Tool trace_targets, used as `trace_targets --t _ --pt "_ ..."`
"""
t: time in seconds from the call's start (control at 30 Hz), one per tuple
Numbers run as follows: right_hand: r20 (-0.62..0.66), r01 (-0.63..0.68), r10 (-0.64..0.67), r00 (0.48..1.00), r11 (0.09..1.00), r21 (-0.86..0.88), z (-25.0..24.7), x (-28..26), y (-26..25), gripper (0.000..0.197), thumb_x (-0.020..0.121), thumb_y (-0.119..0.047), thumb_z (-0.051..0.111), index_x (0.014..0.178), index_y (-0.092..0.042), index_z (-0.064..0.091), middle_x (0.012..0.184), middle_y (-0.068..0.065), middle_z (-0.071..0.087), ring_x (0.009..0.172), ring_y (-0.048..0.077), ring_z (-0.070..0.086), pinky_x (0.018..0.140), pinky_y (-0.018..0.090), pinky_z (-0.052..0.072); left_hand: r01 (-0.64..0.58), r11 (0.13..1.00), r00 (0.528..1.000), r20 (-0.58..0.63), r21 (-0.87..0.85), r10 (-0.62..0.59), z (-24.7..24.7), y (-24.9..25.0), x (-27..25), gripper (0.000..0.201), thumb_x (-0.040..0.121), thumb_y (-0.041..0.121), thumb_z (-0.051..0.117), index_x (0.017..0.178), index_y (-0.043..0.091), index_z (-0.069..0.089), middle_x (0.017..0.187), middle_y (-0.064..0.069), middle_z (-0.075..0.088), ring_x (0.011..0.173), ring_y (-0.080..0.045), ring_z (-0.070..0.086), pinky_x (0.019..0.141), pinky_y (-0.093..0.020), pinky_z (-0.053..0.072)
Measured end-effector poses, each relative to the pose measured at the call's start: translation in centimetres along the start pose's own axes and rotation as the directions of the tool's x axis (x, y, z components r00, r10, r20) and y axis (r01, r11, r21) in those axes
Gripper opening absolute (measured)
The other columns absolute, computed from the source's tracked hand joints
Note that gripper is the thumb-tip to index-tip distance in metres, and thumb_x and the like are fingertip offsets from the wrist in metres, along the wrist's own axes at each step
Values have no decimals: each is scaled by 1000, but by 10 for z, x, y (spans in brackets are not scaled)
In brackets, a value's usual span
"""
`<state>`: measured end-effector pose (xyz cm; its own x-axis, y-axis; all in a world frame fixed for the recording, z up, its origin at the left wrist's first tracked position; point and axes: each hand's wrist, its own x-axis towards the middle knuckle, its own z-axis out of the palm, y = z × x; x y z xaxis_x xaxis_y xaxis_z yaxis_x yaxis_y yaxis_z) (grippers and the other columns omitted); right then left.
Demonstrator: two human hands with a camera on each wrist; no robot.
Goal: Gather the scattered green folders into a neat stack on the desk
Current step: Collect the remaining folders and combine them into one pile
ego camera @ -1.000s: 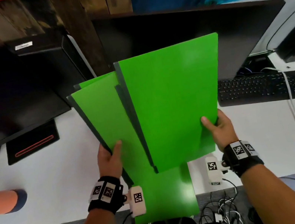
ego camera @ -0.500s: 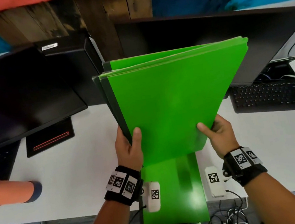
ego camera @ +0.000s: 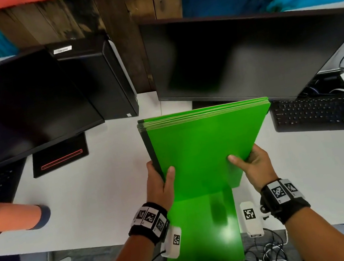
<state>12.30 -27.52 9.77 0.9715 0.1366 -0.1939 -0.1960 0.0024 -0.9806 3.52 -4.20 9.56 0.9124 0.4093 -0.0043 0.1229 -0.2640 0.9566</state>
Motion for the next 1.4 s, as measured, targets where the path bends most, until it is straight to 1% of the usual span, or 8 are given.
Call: trace_targets --t 0.17,0.3,0.43,0.6,0.83,0.97,1.27,1.4 --pt "-22 -5 4 1000 999 -32 -9 10 -8 32 80 7 65 101 -17 63 85 -19 75 82 0 70 71 15 54 23 995 998 58 92 -29 2 9 13 22 88 40 50 105 33 38 103 9 58 91 -8 59 81 -23 50" --pt "-103 -12 8 995 999 -40 -31 16 -14 32 81 5 65 106 -15 63 83 -18 74 80 -2 70 71 14 54 170 935 976 76 310 -203 4 -13 24 62 77 55 61 124 22 39 124 -3 55 114 -19 53 98 -41 45" --pt "-224 -47 33 974 997 -60 -60 20 -12 31 81 -4 68 112 -10 64 85 -18 74 86 6 70 81 28 55 459 635 819 -20 621 -573 12 -54 17 111 62 63 71 147 17 15 150 -10 29 138 -31 31 109 -51 34" --pt "-326 -90 76 942 996 -28 -77 19 -11 35 83 -4 67 117 -4 62 78 -18 73 72 -4 69 64 13 55 461 421 745 -84 781 -662 28 -86 0 105 62 50 79 141 8 23 144 -13 30 132 -33 34 102 -49 39" --pt "-368 -121 102 924 992 -29 -74 14 -5 35 83 -5 67 118 -5 62 98 2 71 81 6 69 61 12 54 588 410 665 -129 697 -735 27 -97 9 90 61 42 83 130 7 37 134 -13 48 124 -34 48 103 -47 41" --pt "-350 -123 107 930 992 -25 -69 17 -5 34 83 -5 68 116 -8 63 79 -16 75 73 -2 70 63 13 54 667 451 612 -91 594 -785 16 -105 17 78 55 36 84 120 8 50 124 -12 60 113 -34 58 96 -43 49" --pt "-474 -58 47 879 998 -9 -86 24 -15 36 82 -10 70 116 -6 62 100 5 70 81 8 66 75 27 53 631 753 770 -264 184 -581 -72 -81 24 28 81 5 56 109 4 62 96 -19 65 87 -32 63 73 -35 46" --pt "-524 -48 30 851 999 -22 -91 25 -18 28 81 -13 71 108 -13 65 102 9 68 83 13 65 88 38 51 483 869 755 -449 -112 -478 -102 -64 20 21 83 8 42 97 10 58 86 -16 56 77 -26 49 67 -36 38"
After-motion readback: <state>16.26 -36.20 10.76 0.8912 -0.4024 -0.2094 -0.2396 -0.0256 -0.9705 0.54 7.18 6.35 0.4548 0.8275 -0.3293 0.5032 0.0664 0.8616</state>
